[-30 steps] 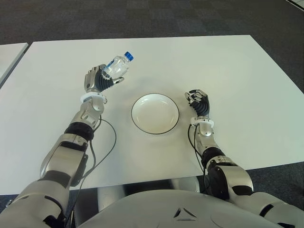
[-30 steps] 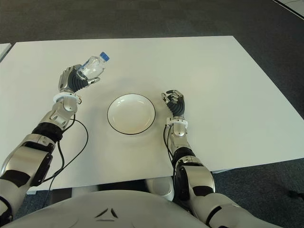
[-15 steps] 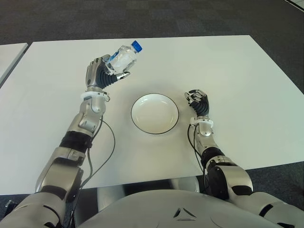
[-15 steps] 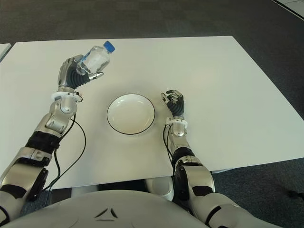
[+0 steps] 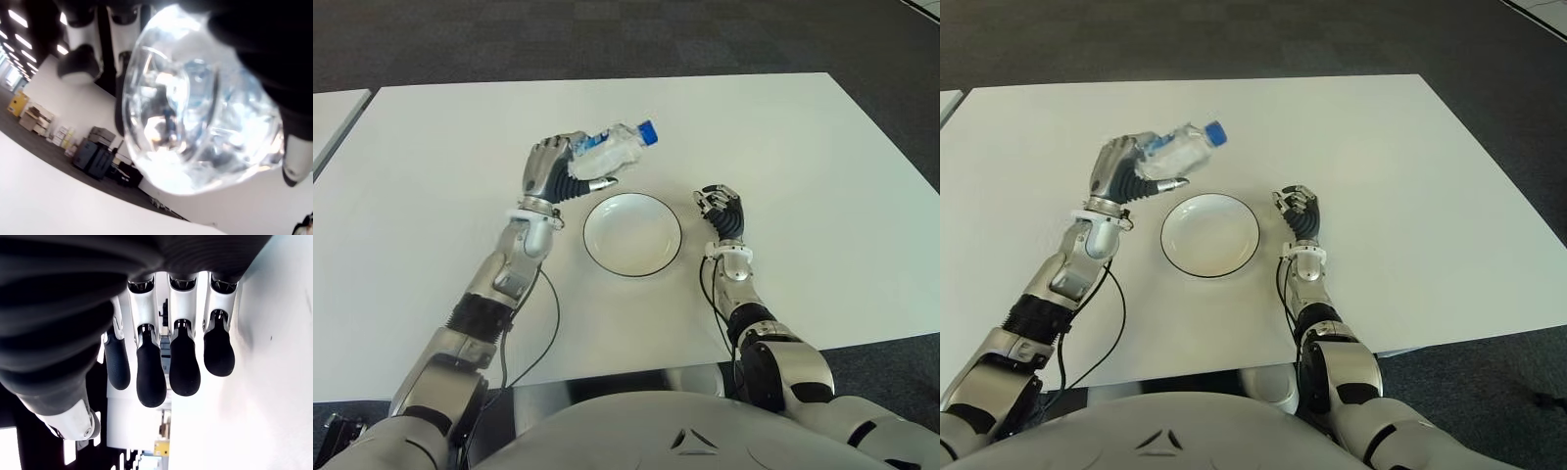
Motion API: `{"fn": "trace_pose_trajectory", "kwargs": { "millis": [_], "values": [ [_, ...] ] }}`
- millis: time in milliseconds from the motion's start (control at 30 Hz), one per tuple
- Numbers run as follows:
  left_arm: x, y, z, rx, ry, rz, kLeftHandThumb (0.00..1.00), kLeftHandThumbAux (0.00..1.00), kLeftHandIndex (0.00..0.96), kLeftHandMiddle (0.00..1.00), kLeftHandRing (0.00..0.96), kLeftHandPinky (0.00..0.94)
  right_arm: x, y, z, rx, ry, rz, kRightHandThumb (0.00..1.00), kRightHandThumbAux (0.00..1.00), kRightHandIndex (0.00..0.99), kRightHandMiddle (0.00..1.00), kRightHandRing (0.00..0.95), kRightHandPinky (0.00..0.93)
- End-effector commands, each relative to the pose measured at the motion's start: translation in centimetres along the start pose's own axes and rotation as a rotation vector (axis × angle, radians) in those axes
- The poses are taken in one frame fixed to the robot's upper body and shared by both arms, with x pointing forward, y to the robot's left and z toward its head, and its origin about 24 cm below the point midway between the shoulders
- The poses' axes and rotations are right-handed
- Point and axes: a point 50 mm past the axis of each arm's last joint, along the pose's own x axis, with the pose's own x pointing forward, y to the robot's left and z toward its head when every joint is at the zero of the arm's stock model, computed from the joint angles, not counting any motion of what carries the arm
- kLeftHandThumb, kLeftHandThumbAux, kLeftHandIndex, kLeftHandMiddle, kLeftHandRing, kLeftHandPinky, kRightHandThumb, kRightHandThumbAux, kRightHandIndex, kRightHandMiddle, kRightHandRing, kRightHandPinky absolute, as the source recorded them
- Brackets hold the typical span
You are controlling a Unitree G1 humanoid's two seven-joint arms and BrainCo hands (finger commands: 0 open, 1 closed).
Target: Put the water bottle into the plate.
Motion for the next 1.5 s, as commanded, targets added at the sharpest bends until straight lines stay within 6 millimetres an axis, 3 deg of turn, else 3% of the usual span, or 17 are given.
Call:
{"fn": "trace_pose_trajectory", "kwargs": {
  "millis": [33,300,900,1267,1500],
  "values": [
    [-0.6,-0.5,0.6,0.065,-0.041,-0.064,0.852,0.668,0.398,0.542,0.871,0.858,-0.7,0.0,-1.2,-0.002,0.072,0.001,0.71,0.728,0.436,0.689,0.687,0.692],
    [-1.0,-1.8,0.9,0.175,-0.108,-0.15,0.851,0.669,0.398,0.543,0.871,0.868,-0.7,-0.1,-1.2,-0.005,0.07,0.004,0.71,0.728,0.436,0.691,0.689,0.694],
    [-2.9,-5.8,-0.4,0.341,-0.137,-0.302,0.853,0.667,0.401,0.551,0.868,0.877,-0.7,-0.1,-1.2,-0.007,0.063,0.005,0.709,0.727,0.436,0.692,0.689,0.688],
    [-2.9,-6.5,-1.2,0.404,-0.111,-0.347,0.851,0.666,0.405,0.554,0.856,0.858,-0.7,-0.1,-1.2,-0.004,0.071,0.0,0.71,0.727,0.436,0.688,0.685,0.685],
    [-2.9,-6.8,-1.8,0.411,-0.061,-0.372,0.85,0.661,0.417,0.583,0.768,0.737,-0.7,-0.1,-1.2,-0.004,0.071,-0.002,0.709,0.728,0.436,0.686,0.685,0.693]
  ]
}}
